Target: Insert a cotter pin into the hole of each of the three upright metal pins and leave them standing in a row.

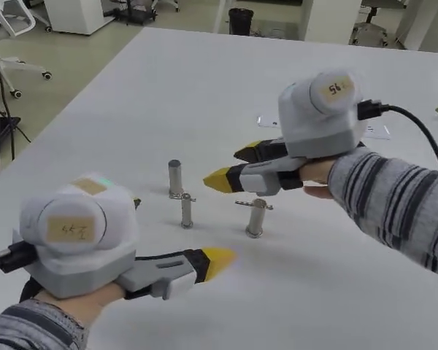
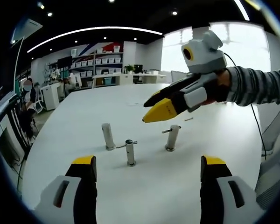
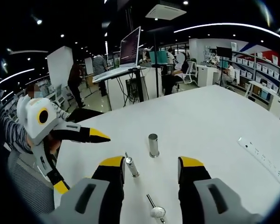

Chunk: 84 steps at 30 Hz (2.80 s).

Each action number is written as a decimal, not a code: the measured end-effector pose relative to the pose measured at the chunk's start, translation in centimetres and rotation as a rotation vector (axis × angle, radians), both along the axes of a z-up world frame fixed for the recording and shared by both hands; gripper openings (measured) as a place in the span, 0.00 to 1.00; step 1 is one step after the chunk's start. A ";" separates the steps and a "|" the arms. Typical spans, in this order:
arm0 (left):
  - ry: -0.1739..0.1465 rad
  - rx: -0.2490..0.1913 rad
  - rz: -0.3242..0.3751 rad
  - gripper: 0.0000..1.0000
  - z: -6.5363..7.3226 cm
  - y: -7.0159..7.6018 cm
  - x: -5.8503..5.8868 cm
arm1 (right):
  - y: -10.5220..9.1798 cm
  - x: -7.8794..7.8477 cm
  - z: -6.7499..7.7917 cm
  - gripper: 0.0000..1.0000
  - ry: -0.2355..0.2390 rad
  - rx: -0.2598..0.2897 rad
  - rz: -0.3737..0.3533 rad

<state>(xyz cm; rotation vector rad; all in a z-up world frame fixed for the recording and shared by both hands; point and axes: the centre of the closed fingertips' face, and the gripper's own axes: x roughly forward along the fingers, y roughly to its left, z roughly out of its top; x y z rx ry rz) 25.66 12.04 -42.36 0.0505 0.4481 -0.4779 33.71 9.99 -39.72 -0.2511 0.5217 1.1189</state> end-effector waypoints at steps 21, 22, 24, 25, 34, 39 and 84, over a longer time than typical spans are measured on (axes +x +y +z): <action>-0.006 -0.030 -0.002 0.99 0.0 0.0 0.7 | 6.8 3.9 -4.5 0.24 0.007 -0.034 -0.035; 0.000 -0.025 -0.002 0.99 -0.2 -0.1 0.7 | 6.9 4.0 -4.6 0.23 0.008 -0.035 -0.037; -0.005 -0.023 -0.005 0.99 -0.1 -0.1 0.7 | 7.1 4.3 -5.0 0.22 0.027 -0.029 -0.046; -0.005 -0.025 -0.002 0.99 -0.1 -0.1 0.7 | 7.1 4.2 -5.0 0.22 0.029 -0.029 -0.047; 0.008 -0.028 0.009 0.99 -0.3 0.1 0.8 | 7.2 4.0 -5.4 0.11 0.021 -0.053 -0.046; 0.003 -0.019 -0.009 0.99 -0.2 -0.4 0.7 | 7.1 4.0 -5.4 0.09 0.020 -0.060 -0.052; 0.004 0.004 -0.069 0.99 -0.3 -1.9 0.3 | -12.6 3.1 -4.8 0.08 0.033 -0.222 -0.248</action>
